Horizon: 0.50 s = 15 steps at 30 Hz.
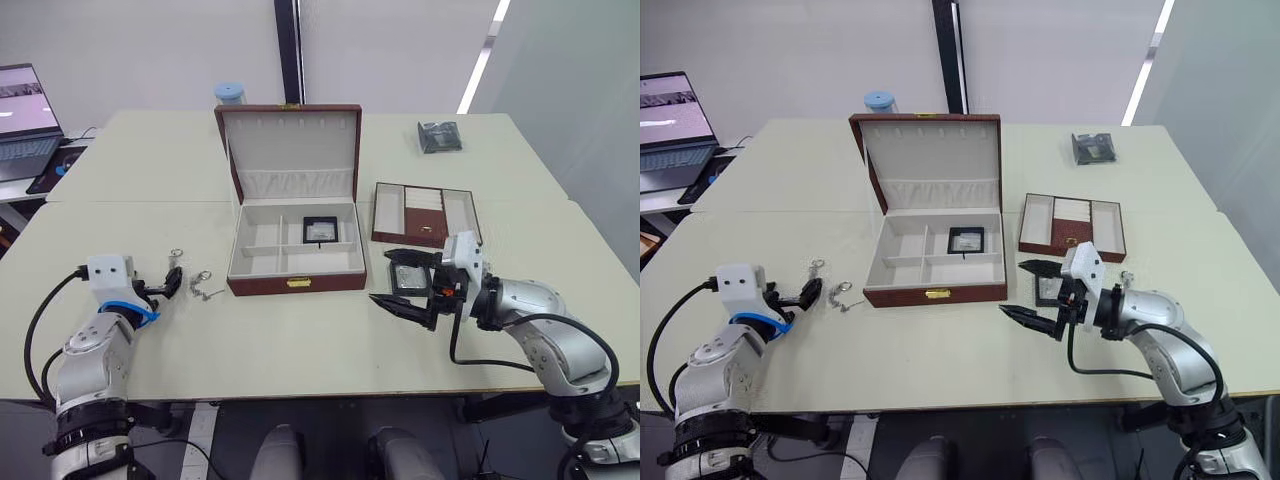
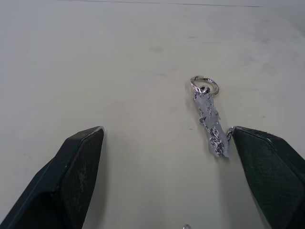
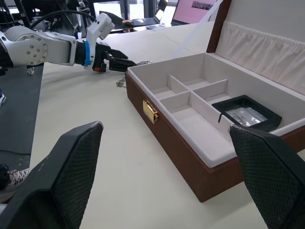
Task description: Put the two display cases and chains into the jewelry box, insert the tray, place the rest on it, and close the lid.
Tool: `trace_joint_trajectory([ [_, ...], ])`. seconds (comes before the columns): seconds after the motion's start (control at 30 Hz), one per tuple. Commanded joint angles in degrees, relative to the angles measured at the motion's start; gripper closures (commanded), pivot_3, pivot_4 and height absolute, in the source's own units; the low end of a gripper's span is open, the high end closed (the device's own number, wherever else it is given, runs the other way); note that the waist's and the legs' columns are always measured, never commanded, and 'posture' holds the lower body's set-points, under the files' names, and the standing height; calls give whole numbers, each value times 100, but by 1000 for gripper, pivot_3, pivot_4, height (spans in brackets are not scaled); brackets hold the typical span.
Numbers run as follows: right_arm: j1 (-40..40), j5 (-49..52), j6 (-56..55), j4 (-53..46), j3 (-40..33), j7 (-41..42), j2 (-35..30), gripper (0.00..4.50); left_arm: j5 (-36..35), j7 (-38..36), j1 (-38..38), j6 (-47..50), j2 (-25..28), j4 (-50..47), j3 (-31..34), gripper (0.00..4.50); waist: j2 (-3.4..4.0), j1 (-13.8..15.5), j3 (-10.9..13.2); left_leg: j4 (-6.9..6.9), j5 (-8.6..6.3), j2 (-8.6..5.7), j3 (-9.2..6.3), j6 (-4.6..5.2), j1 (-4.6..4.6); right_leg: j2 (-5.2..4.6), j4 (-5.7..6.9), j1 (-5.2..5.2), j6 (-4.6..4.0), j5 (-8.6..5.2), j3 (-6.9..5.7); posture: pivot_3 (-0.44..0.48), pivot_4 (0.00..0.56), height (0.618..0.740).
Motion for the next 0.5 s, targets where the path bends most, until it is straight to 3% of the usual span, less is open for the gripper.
trace_joint_trajectory([
  [0.03, -50, -2, 8, -251, 6, -68, 15, 0, 94, -143, -170, -178, 87, 356, -215, 43, 1, 2, 0, 0, 0, -1, 1, 0, 1, -1, 0, 0, 0, 0, 0, 0, 150, 740],
  [0.5, 52, 59, 126, -485, 77, -224, 63, 0, 240, -286, -601, -394, 148, 1155, -521, 43, 2, 24, -1, 0, 0, -2, -4, 0, 2, -2, 2, 3, 0, 0, -5, 0, 150, 740],
])
